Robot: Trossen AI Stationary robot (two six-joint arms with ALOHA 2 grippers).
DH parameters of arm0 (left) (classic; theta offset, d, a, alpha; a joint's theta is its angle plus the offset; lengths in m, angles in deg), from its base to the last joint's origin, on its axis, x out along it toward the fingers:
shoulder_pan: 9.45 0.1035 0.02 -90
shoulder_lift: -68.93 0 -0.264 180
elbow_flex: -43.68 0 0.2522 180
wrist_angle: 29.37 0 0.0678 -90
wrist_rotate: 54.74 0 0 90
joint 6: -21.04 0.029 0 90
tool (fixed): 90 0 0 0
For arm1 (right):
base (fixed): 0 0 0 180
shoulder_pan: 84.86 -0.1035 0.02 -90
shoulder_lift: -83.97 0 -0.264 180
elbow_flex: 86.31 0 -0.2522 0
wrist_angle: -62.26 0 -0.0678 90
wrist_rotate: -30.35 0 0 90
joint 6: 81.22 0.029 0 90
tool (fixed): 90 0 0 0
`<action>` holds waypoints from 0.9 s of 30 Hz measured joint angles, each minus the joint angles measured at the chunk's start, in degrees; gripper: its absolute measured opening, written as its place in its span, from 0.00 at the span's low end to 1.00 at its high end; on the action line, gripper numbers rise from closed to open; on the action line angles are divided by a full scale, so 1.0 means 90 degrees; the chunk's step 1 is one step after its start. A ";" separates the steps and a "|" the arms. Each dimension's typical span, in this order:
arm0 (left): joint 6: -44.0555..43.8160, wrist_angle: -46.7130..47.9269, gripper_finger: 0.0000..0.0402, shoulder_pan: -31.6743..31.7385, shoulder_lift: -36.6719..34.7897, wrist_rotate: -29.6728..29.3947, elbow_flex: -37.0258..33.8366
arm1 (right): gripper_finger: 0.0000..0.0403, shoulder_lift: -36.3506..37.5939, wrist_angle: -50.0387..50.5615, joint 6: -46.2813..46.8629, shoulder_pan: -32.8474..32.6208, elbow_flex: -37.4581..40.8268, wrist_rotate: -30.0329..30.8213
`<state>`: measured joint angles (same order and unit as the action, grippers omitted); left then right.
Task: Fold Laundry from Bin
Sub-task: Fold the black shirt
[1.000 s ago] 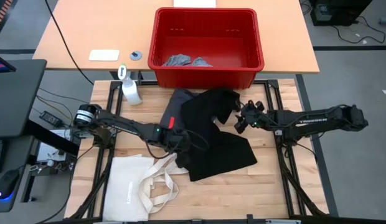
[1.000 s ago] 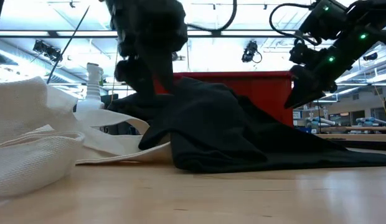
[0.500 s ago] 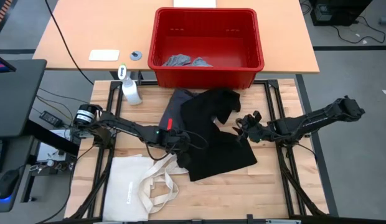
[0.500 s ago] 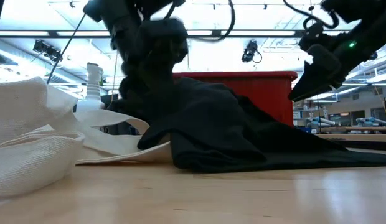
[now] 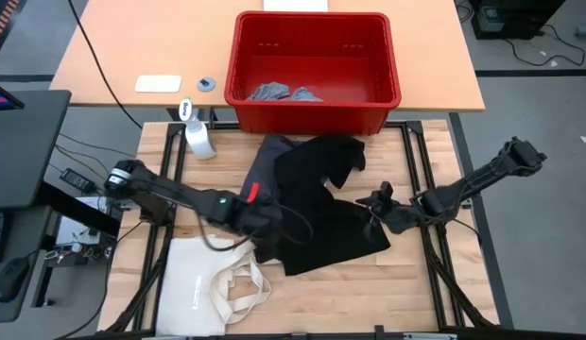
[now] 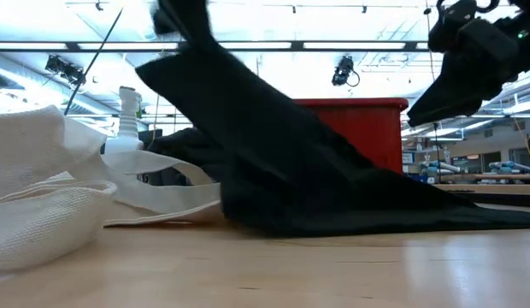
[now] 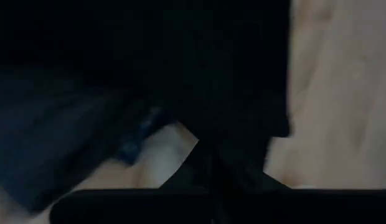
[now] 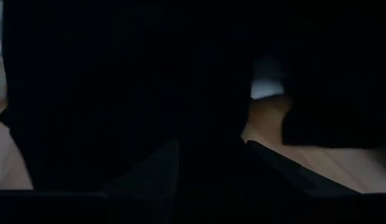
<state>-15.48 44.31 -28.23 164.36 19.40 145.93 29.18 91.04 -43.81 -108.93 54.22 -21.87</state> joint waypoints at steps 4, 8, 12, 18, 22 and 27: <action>-0.0652 0.1286 0.01 -0.0562 -0.0004 -0.0866 0.0982 | 0.48 -0.0248 -0.0627 -0.0269 -0.0208 0.0000 0.0011; -0.0625 0.1393 0.01 -0.1157 -0.0003 -0.1631 0.1800 | 0.48 -0.0993 -0.2588 -0.1646 -0.0266 0.0061 -0.0247; -0.0369 0.1253 0.01 -0.1714 -0.0006 -0.2734 0.2435 | 0.48 -0.2091 -0.5183 -0.2754 -0.0025 0.0066 -0.0763; -0.0397 0.1053 0.01 -0.2186 0.0001 -0.2972 0.2662 | 0.48 -0.3750 -0.6930 -0.3456 0.0702 -0.0339 -0.1153; -0.0436 0.0838 0.01 -0.2371 0.0024 -0.2798 0.2666 | 0.48 -0.4627 -0.7008 -0.3737 0.1213 -0.1081 -0.1297; 0.0031 0.0122 0.01 -0.2672 0.0035 -0.2668 0.2661 | 0.48 -0.5479 -0.7069 -0.4166 0.1742 -0.2346 -0.2147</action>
<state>-15.19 45.41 -52.28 164.68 -4.61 169.88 -20.13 27.41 -81.30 -93.25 33.10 -41.19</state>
